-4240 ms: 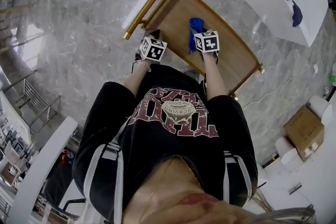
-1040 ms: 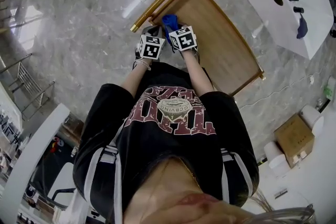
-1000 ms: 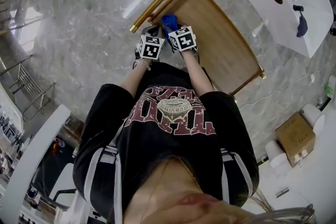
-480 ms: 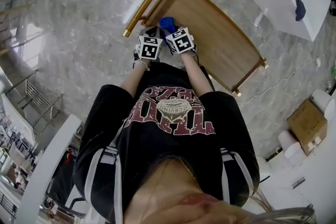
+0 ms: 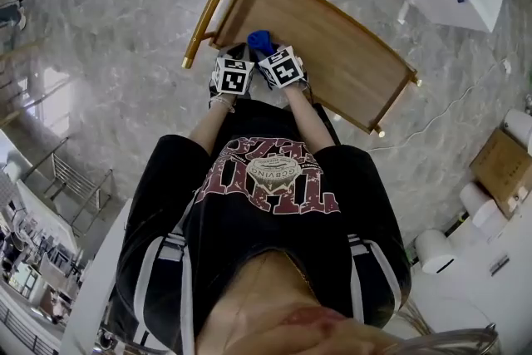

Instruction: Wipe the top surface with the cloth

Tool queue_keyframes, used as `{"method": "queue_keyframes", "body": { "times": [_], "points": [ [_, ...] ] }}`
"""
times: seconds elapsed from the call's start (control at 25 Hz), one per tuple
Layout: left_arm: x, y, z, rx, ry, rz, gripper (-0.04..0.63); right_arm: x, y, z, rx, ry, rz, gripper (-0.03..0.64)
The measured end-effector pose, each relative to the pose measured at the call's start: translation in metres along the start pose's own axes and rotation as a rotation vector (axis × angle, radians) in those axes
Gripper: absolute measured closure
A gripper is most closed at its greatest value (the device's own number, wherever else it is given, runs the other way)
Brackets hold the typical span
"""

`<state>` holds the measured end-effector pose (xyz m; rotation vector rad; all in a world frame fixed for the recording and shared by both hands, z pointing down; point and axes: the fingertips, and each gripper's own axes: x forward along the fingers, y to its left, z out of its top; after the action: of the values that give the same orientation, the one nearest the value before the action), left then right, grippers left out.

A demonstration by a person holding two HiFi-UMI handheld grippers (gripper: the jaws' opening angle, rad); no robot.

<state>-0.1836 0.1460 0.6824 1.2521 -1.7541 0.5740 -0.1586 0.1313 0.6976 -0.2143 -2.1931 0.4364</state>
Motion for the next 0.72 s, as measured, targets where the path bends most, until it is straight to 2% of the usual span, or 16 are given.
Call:
{"method": "queue_keyframes", "body": {
  "times": [0.32, 0.52, 0.72],
  "points": [
    [0.010, -0.029, 0.008, 0.089, -0.003, -0.054, 0.548, -0.021, -0.011, -0.012, 0.056, -0.032, -0.035, 0.561],
    [0.013, -0.043, 0.000, 0.111, 0.039, -0.077, 0.548, -0.031, -0.019, -0.023, 0.067, -0.046, -0.070, 0.561],
    [0.017, -0.061, 0.002, 0.154, 0.043, -0.109, 0.548, -0.042, -0.028, -0.036, 0.101, -0.070, -0.097, 0.561]
  ]
}}
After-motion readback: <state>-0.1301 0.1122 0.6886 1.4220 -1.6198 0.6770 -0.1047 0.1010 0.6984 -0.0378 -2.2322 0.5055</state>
